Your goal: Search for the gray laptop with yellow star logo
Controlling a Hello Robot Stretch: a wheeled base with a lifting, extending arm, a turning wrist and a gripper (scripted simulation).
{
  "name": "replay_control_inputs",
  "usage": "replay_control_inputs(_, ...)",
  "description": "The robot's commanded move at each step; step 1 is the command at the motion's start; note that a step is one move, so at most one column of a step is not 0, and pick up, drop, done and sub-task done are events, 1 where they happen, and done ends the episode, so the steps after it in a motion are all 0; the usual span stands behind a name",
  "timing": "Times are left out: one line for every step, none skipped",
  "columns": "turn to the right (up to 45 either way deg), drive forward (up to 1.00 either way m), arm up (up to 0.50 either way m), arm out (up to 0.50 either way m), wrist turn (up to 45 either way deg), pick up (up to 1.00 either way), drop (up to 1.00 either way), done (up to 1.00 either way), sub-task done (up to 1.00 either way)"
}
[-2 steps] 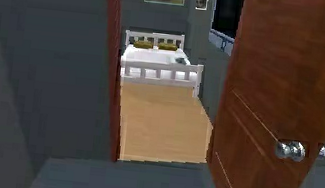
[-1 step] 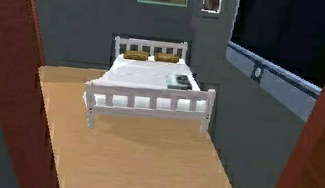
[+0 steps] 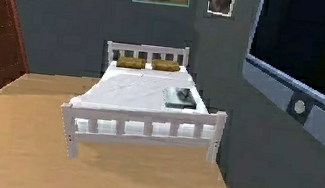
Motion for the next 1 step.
replay_control_inputs(-3.0,0.00,0.00,0.00,0.0,0.00,0.00,0.00,0.00)
